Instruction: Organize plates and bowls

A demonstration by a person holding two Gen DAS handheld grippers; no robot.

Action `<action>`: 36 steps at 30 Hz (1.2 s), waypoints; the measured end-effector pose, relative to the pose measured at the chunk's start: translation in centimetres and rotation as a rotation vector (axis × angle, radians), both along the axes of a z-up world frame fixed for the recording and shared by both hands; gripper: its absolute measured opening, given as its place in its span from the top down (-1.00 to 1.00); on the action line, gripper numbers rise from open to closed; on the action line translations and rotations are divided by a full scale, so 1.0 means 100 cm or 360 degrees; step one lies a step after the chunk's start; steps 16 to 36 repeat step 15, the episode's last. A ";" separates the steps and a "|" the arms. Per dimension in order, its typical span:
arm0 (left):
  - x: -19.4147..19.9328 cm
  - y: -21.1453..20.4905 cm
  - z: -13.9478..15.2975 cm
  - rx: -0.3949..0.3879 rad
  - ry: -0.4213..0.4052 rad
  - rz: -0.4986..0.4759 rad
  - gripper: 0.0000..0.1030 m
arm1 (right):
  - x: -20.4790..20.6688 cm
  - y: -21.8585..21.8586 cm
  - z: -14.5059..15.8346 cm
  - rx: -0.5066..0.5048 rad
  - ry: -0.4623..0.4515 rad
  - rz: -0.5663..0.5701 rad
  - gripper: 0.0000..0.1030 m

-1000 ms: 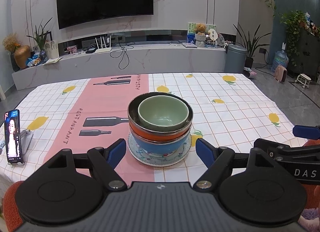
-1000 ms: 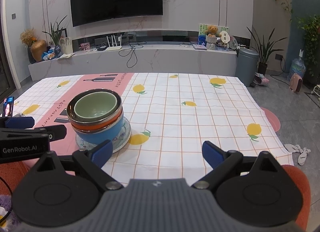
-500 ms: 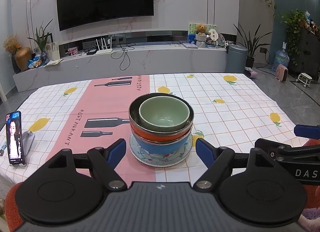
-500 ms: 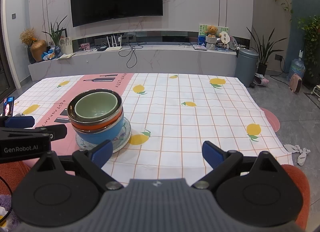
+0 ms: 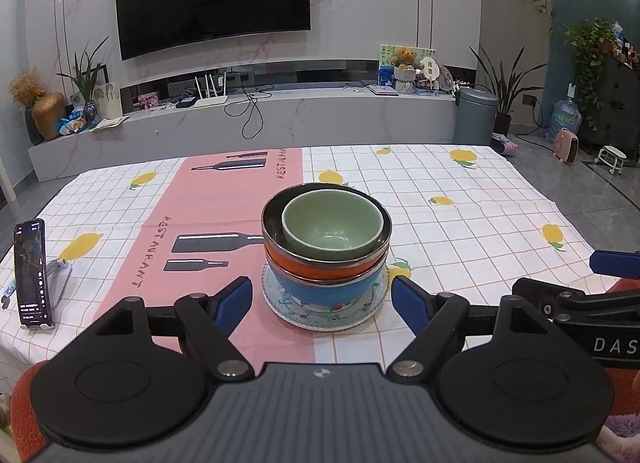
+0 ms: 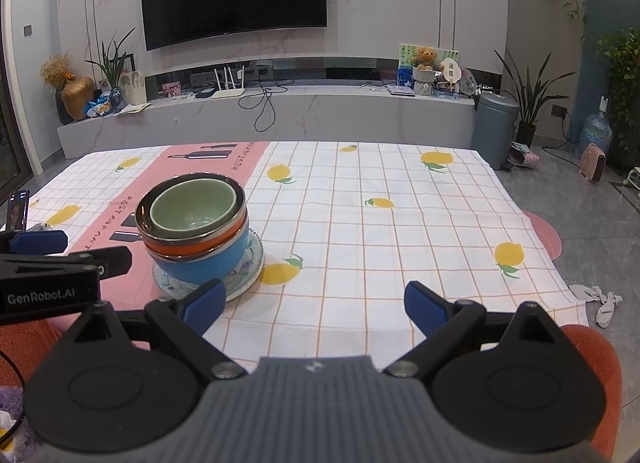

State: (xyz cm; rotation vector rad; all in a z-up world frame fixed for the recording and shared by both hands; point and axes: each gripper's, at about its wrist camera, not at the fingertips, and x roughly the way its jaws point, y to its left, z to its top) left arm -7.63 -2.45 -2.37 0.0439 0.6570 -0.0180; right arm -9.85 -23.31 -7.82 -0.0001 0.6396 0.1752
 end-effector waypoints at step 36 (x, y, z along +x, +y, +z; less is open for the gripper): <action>0.000 0.003 0.000 -0.0017 -0.0015 -0.0017 -0.80 | 0.002 0.001 -0.001 -0.0005 0.0009 0.0006 -0.83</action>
